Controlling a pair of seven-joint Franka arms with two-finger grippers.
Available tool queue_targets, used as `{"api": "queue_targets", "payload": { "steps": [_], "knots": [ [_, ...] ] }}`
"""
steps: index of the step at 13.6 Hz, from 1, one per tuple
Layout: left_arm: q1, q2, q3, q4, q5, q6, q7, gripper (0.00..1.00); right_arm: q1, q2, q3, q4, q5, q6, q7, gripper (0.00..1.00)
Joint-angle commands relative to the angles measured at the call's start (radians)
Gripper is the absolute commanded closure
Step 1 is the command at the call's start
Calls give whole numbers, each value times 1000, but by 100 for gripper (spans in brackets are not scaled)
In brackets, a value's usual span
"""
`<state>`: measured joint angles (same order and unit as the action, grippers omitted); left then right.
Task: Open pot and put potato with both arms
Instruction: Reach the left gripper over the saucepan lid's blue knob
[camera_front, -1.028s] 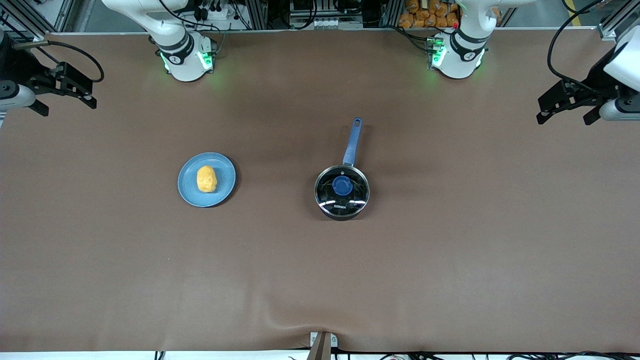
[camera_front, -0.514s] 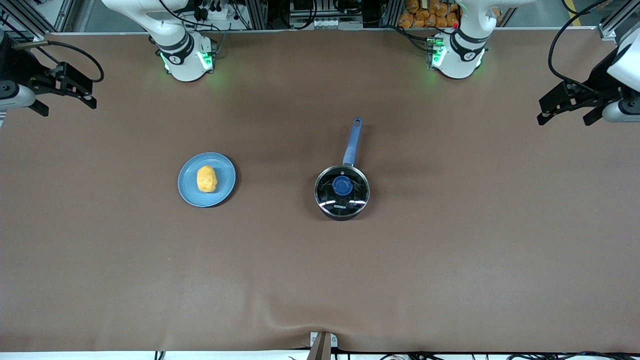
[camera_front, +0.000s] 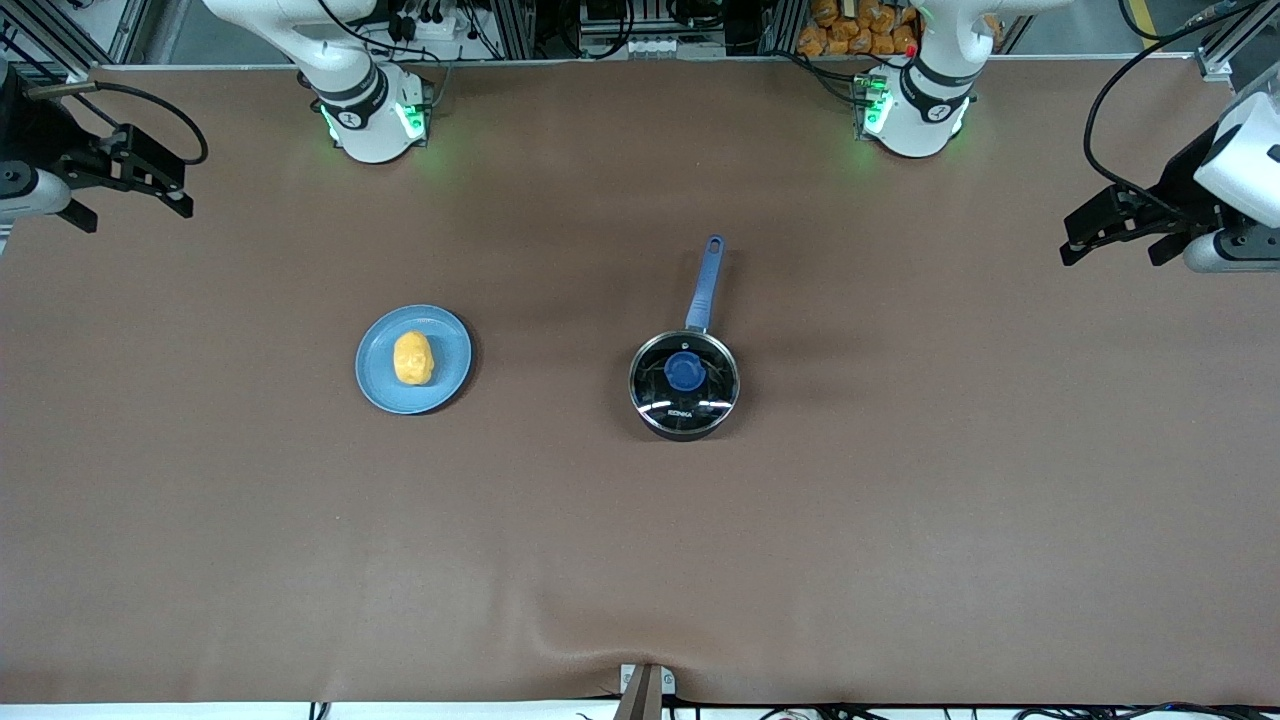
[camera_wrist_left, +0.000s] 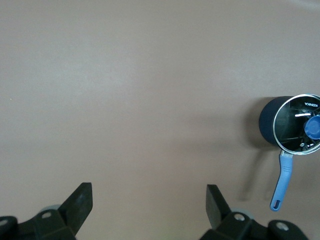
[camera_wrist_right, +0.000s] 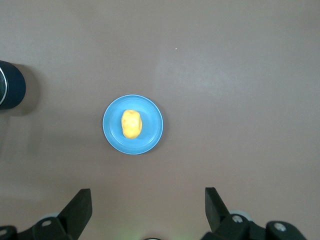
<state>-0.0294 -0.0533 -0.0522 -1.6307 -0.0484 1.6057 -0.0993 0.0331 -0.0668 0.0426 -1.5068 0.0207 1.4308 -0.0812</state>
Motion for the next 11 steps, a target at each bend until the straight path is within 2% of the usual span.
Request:
{"api": "queue_targets", "payload": {
  "steps": [1,5,9,11],
  "knots": [
    [3,7,-1,17,-18,-12,-4,0,-29,-10,19,-6,5,-4,11,0],
    [-46,44,-24,20,-16,-10,-29,0,-29,-10,19,-7,5,-4,11,0],
    [-133,136,-106,22,-13,48,-300,0,-25,-10,19,-6,7,-4,11,0],
    [-203,208,-138,57,-4,91,-413,0,-24,-5,20,-6,7,-3,11,0]
  ]
}}
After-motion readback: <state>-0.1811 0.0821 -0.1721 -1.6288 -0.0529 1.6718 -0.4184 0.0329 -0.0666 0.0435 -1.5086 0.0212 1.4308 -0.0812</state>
